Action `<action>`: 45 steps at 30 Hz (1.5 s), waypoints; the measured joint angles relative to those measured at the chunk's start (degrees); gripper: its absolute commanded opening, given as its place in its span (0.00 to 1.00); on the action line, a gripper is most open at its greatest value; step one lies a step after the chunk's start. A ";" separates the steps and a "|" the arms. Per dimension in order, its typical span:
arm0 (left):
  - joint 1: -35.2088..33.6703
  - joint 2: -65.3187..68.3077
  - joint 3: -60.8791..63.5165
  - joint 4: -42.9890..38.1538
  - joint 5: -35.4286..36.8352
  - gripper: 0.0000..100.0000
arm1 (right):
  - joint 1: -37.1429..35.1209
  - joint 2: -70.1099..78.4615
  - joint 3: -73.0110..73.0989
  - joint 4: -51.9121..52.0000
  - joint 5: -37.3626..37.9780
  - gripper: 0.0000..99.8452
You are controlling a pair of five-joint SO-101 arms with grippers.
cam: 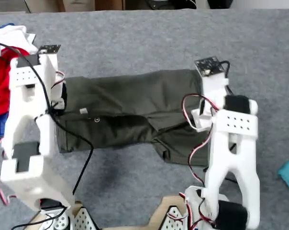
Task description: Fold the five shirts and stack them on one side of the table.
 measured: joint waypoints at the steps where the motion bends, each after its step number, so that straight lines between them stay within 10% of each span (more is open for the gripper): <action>1: 0.00 -2.20 2.55 -0.44 -0.44 0.02 | 0.79 -0.44 0.44 0.00 0.00 0.00; 38: 2.64 -17.58 30.59 -2.81 -3.16 0.02 | 4.57 -15.74 16.62 -0.53 4.40 0.01; 45: 2.64 -17.58 30.59 -4.31 -0.35 0.18 | 4.57 -15.74 16.88 0.44 4.40 0.24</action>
